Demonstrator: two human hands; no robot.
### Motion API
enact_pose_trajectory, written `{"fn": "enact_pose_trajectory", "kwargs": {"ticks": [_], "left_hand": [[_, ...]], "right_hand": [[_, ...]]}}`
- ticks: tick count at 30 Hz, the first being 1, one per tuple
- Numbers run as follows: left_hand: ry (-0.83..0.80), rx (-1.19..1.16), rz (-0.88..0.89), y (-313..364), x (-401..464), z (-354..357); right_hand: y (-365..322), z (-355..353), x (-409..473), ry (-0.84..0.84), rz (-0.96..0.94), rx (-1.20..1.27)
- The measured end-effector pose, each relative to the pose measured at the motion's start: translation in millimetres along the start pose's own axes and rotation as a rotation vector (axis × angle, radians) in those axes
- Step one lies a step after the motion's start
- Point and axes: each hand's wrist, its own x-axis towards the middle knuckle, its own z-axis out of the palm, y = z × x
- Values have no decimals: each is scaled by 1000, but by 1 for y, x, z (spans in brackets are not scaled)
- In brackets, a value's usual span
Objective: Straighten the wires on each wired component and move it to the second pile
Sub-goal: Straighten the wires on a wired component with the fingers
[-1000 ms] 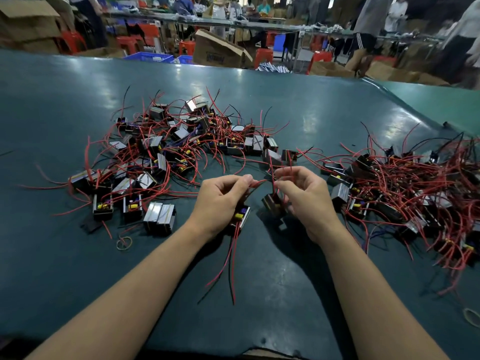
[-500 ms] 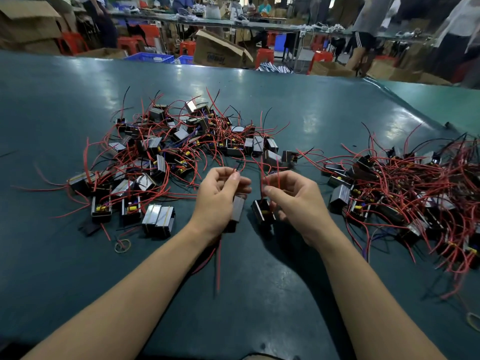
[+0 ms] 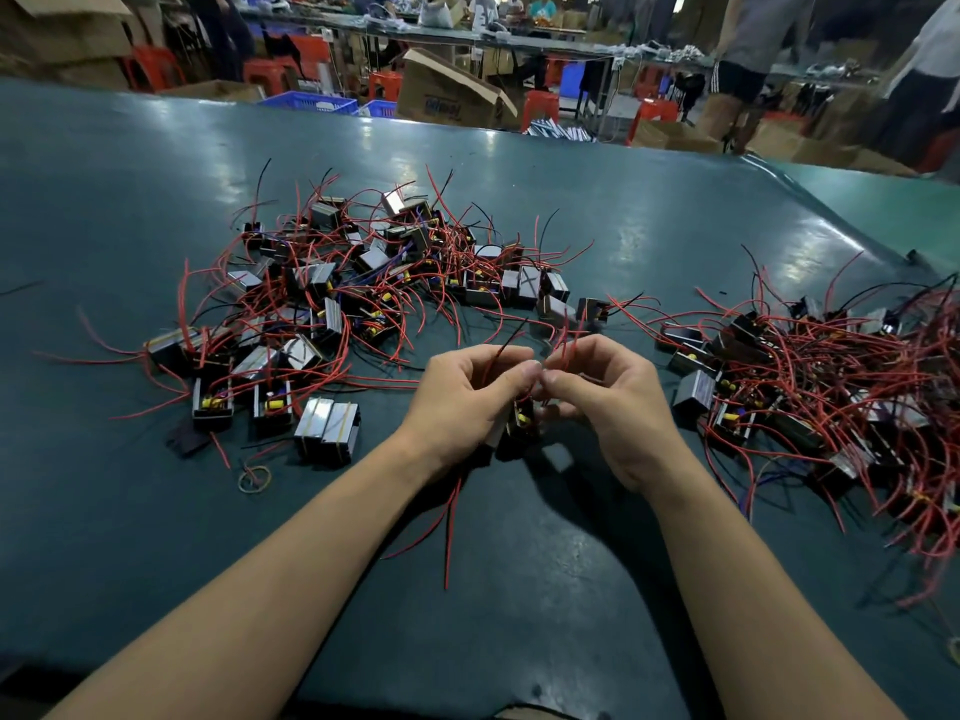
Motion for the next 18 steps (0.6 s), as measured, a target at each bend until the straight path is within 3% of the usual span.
{"fn": "enact_pose_trajectory", "kwargs": {"ticks": [6, 10, 13, 18], "left_hand": [[-38, -39, -55, 2, -1, -2], [72, -20, -4, 2, 1, -1], [141, -93, -16, 4, 1, -3], [81, -123, 28, 4, -2, 0]], "right_hand": [[-8, -7, -1, -119, 19, 115], [-16, -13, -4, -193, 19, 129], [-20, -15, -8, -230, 44, -32], [-18, -10, -8, -208, 137, -252]]}}
